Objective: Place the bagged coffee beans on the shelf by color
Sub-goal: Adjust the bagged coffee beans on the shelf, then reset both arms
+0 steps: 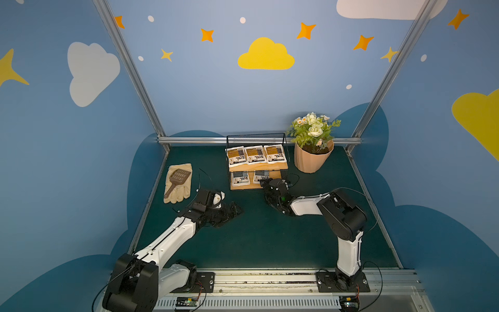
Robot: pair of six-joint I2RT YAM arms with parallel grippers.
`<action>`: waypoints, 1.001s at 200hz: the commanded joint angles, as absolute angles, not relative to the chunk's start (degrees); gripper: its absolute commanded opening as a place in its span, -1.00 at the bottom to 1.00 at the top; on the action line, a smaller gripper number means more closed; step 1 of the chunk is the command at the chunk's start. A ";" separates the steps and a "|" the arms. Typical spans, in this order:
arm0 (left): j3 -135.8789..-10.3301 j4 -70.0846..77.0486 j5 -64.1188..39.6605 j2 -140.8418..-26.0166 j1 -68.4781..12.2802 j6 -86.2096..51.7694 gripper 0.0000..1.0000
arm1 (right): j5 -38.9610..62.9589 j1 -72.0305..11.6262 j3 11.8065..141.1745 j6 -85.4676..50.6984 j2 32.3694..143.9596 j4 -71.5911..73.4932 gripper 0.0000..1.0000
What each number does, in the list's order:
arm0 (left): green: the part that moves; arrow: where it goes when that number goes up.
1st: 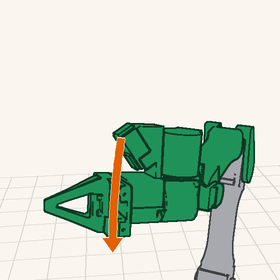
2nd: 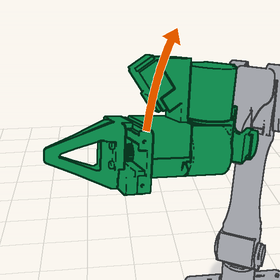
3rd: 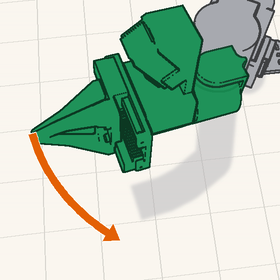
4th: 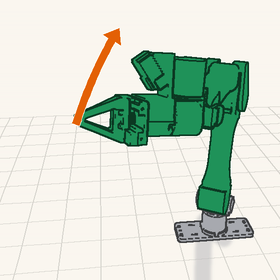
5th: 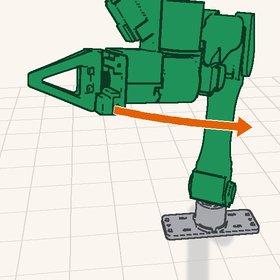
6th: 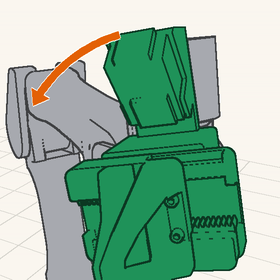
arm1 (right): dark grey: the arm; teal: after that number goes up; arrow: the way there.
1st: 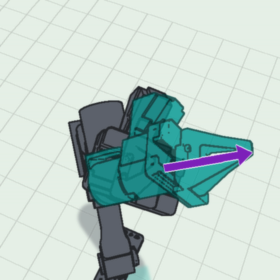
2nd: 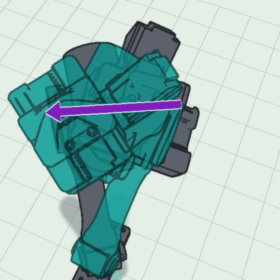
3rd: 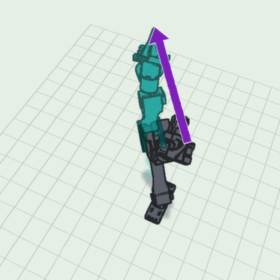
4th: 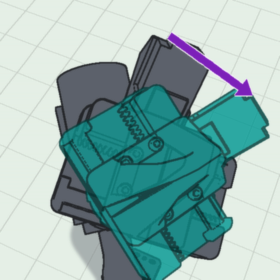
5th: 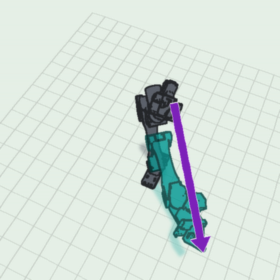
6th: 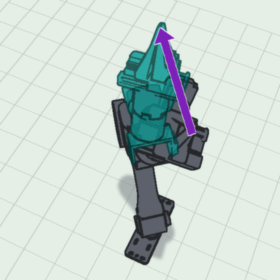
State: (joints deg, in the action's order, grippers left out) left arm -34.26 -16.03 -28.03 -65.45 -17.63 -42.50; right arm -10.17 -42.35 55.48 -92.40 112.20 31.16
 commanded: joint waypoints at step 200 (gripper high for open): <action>-34.52 -17.26 -4.42 -52.04 -17.42 -40.43 1.00 | -8.70 -44.75 32.89 -58.81 53.06 -10.49 0.95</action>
State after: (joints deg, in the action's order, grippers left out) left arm -33.82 -17.37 -10.24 -54.00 -17.61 -41.69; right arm -4.82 -45.69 34.41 -68.51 59.37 -1.85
